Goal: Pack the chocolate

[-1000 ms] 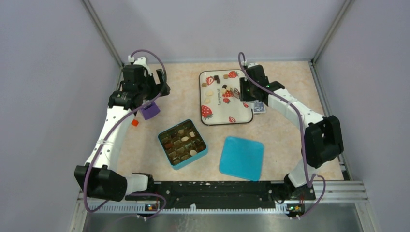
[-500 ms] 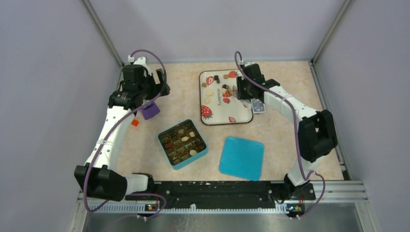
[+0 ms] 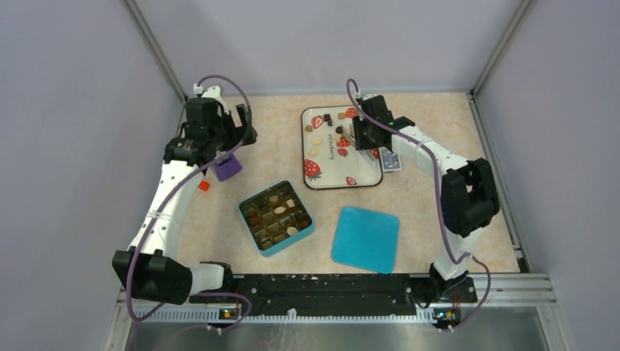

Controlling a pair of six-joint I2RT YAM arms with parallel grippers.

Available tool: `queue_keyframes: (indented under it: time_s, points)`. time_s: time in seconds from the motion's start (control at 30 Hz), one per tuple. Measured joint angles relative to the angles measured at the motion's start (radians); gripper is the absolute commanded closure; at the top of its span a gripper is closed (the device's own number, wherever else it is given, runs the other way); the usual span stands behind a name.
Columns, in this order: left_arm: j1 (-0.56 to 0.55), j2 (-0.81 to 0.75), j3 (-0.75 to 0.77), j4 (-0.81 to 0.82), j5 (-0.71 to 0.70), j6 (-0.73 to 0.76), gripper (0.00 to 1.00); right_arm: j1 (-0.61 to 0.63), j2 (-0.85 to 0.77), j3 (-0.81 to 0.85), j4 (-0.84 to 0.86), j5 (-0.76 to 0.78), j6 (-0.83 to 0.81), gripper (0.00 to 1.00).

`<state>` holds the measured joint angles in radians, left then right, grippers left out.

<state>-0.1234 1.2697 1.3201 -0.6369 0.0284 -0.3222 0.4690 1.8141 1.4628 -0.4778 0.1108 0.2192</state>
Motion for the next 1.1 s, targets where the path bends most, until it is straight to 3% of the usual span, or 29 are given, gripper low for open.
queue_keyframes:
  time_s: [0.3,0.43,0.8,1.1]
  points:
    - [0.002,0.0,0.0,0.0,0.0,0.0,0.01,0.0,0.002,0.0,-0.002,0.002,-0.007,0.9]
    - [0.002,0.0,0.0,0.0,0.0,0.0,0.01,0.002,-0.017,-0.008,-0.002,0.002,-0.006,0.95]
    - [0.002,0.0,0.0,0.0,0.001,0.0,0.01,0.064,-0.263,-0.075,-0.035,-0.036,-0.003,0.98]
    - [0.002,0.0,0.0,0.0,0.008,-0.001,0.01,0.279,-0.436,-0.149,-0.079,-0.244,-0.063,0.98]
